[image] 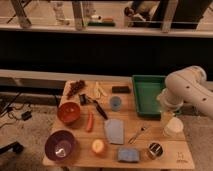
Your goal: Place eraser in plastic cup
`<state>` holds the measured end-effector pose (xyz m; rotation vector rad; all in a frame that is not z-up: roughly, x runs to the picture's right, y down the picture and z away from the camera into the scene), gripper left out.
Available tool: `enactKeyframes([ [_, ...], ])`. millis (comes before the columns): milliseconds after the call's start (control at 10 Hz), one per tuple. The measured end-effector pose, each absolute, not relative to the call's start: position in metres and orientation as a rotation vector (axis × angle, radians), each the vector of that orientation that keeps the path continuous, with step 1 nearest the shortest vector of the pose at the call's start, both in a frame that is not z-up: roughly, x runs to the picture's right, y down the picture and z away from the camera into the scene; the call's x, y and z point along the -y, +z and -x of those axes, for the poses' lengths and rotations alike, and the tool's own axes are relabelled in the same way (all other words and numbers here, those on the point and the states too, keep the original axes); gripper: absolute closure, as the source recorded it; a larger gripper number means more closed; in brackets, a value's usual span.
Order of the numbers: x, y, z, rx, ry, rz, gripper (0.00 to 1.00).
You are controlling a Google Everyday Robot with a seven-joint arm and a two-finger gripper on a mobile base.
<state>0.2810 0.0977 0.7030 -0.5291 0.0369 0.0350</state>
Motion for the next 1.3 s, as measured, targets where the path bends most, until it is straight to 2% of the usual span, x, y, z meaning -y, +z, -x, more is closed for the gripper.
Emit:
enactKeyframes([
  [700, -0.050, 0.752, -0.253, -0.001, 0.001, 0.461, 0.20],
  [1300, -0.002, 0.803, -0.190, 0.067, -0.030, 0.433, 0.20],
])
